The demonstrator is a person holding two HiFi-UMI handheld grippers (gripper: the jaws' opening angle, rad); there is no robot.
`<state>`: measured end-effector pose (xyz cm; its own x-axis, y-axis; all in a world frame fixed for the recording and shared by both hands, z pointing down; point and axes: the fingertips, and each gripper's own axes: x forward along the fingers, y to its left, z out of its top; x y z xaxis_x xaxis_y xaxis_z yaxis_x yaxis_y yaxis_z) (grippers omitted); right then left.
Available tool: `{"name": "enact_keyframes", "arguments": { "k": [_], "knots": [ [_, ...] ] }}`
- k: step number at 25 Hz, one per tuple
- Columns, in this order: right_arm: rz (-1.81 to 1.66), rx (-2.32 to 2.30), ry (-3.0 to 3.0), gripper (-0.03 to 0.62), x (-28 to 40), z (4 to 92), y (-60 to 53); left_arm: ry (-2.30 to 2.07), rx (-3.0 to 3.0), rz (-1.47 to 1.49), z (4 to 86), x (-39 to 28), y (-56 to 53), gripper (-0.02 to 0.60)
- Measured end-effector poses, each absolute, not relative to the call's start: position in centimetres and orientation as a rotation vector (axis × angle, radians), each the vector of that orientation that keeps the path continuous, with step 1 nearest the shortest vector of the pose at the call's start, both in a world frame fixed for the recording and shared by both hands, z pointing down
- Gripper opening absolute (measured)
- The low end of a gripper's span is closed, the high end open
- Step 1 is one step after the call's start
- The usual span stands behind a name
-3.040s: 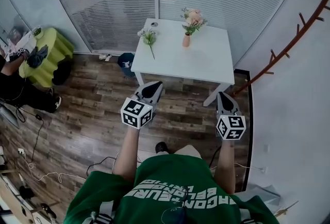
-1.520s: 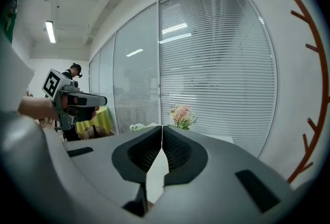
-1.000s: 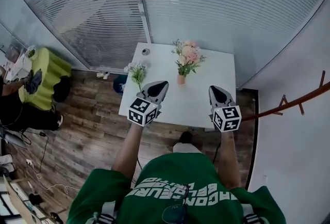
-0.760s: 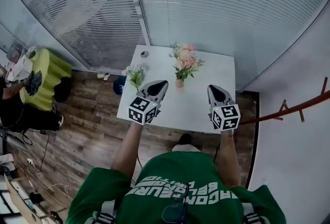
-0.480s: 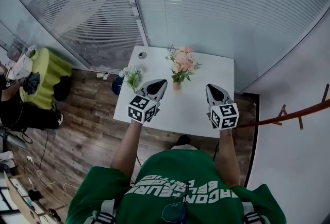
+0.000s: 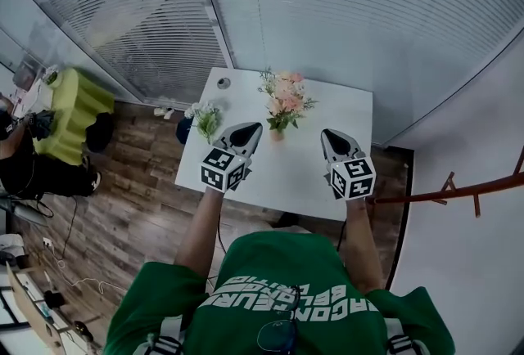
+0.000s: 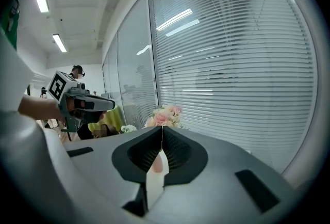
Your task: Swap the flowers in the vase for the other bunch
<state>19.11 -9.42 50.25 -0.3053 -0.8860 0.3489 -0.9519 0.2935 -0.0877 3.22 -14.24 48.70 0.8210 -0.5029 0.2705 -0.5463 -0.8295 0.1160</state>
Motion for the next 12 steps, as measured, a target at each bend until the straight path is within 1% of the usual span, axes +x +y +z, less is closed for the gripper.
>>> {"name": "enact_keyframes", "arguments": {
  "k": [12],
  "knots": [
    [0.425, 1.64, -2.349, 0.015, 18.31, 50.98, -10.16, -0.867, 2.783, 0.32, 49.23, 2.21, -15.05, 0.005]
  ]
}}
